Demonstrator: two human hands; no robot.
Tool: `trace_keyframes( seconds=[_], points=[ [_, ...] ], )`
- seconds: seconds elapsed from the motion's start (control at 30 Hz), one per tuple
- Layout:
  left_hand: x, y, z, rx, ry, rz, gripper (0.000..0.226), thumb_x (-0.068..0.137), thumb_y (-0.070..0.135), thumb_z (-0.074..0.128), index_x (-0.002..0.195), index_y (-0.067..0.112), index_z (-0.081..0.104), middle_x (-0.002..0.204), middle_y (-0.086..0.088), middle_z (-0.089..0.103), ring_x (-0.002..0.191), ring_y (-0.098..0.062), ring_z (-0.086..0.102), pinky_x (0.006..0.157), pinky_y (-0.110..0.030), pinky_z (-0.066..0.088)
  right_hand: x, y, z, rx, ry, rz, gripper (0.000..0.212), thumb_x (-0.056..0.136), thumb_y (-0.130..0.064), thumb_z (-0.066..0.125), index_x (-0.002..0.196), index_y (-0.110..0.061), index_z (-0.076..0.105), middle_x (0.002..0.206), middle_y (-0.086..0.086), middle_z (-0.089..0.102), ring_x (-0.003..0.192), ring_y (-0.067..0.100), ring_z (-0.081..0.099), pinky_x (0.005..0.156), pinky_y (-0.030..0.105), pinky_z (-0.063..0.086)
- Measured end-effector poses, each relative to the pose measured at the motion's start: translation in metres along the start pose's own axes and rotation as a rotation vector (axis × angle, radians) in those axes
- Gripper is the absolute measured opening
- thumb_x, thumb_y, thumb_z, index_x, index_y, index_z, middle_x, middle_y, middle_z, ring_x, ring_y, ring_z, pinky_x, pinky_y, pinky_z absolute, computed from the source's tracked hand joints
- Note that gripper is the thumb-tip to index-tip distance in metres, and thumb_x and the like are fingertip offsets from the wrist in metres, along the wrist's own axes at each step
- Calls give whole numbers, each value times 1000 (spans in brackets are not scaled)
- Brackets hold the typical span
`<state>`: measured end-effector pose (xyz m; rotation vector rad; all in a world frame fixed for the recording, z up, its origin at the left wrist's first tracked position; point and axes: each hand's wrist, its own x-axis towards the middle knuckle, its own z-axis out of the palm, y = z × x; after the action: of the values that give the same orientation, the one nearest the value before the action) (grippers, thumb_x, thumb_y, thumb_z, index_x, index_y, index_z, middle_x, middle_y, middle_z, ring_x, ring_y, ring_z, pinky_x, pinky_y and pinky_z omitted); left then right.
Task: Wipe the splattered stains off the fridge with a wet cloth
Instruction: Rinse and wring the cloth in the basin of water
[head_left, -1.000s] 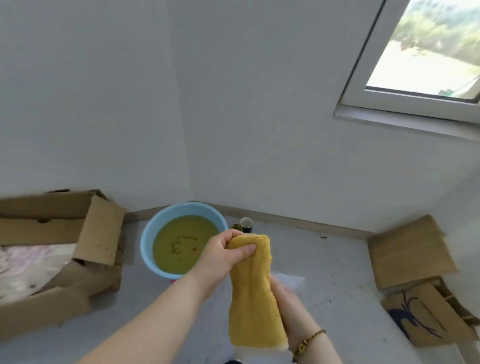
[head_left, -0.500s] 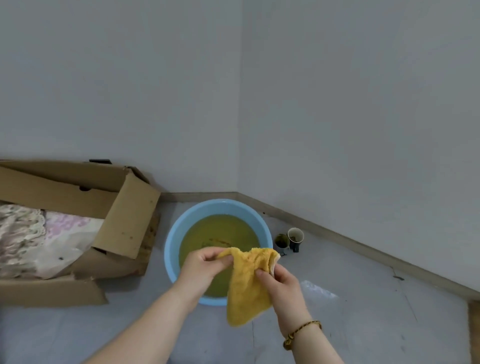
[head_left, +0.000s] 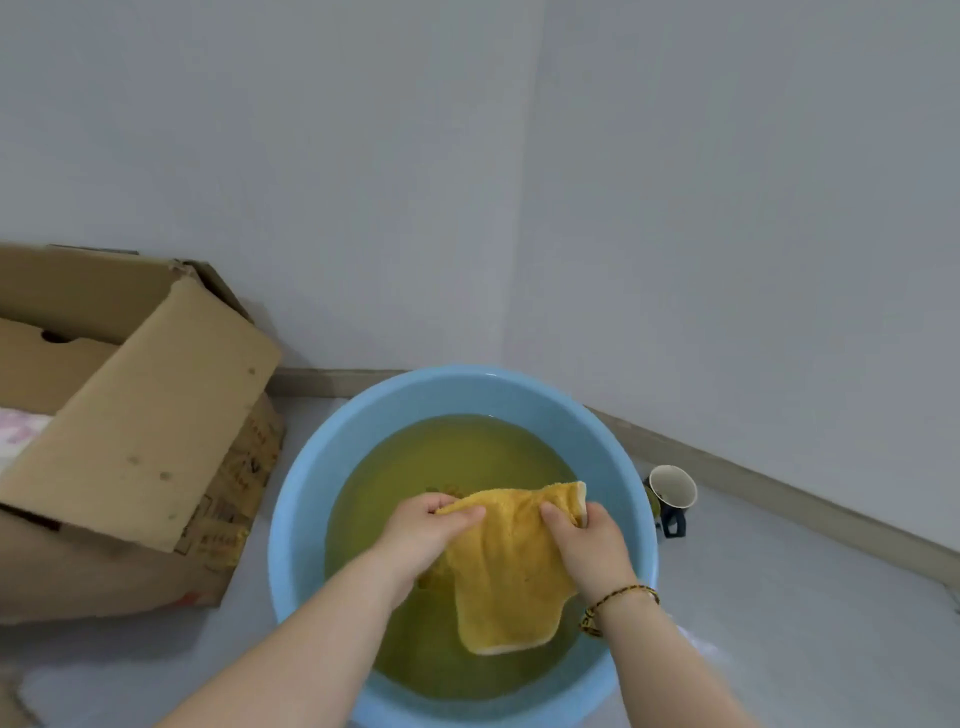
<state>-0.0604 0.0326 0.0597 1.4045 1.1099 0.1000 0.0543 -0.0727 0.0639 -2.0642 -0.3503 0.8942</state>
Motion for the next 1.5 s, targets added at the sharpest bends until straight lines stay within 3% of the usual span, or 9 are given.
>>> trace_keyframes(
  seconds=[0.33,0.47,0.57,0.7,0.9,1.07,1.27,1.4,1.5],
  points=[
    [96,-70,1,600,-11,-43,43,88,33,57,123,9,52,120,-6,58,110,-22,54,88,-28,43,86,55,75,-861,-89,-39,31,94,-22,45,123,-12,44,114,6,60,103,22,58,81,29,47],
    [102,-78,-2,570,-63,-178,18,89,26,53,75,15,47,74,1,48,71,-12,51,57,-19,39,90,56,86,-1004,-149,41,28,93,-3,37,118,-6,49,115,9,60,101,23,58,82,28,48],
    [103,-74,-3,269,-119,-223,12,90,21,51,88,9,54,89,-3,53,82,-14,51,78,-27,42,91,54,84,-875,-200,93,22,95,-11,37,99,-4,57,92,6,56,87,20,49,72,23,45],
    [101,-67,5,-45,-85,-195,56,91,41,48,131,1,44,134,-12,49,122,-29,45,106,-37,34,81,42,76,-318,-124,191,39,92,-19,45,126,-1,47,103,9,53,90,21,48,74,24,41],
    [82,-34,20,-180,213,54,49,97,42,28,84,6,59,84,-7,55,94,-30,54,89,-36,41,43,18,95,99,190,-172,29,88,-30,55,66,-15,47,62,-1,48,61,15,44,56,28,36],
    [60,-31,30,-313,261,207,49,97,42,26,76,11,58,78,-8,61,80,-25,57,79,-37,48,43,4,97,67,234,-283,25,93,-32,47,73,-17,50,67,-4,53,69,17,51,70,32,44],
    [58,-29,17,-493,200,76,46,97,40,34,67,13,56,75,-9,61,84,-28,60,87,-42,48,19,11,105,86,222,-444,38,90,-25,54,57,-16,37,51,-6,39,50,11,35,52,27,31],
    [39,-31,30,-407,126,148,39,98,37,31,66,24,49,72,5,54,72,-9,52,71,-28,46,36,7,90,131,250,-361,37,92,-27,51,60,-13,41,55,-2,41,53,13,36,55,27,32],
    [45,-37,24,-385,152,135,43,97,40,32,67,18,54,80,-7,61,82,-23,58,85,-37,49,19,15,99,162,243,-378,37,91,-27,52,58,-14,41,53,-3,41,52,12,35,53,27,32]
  ],
)
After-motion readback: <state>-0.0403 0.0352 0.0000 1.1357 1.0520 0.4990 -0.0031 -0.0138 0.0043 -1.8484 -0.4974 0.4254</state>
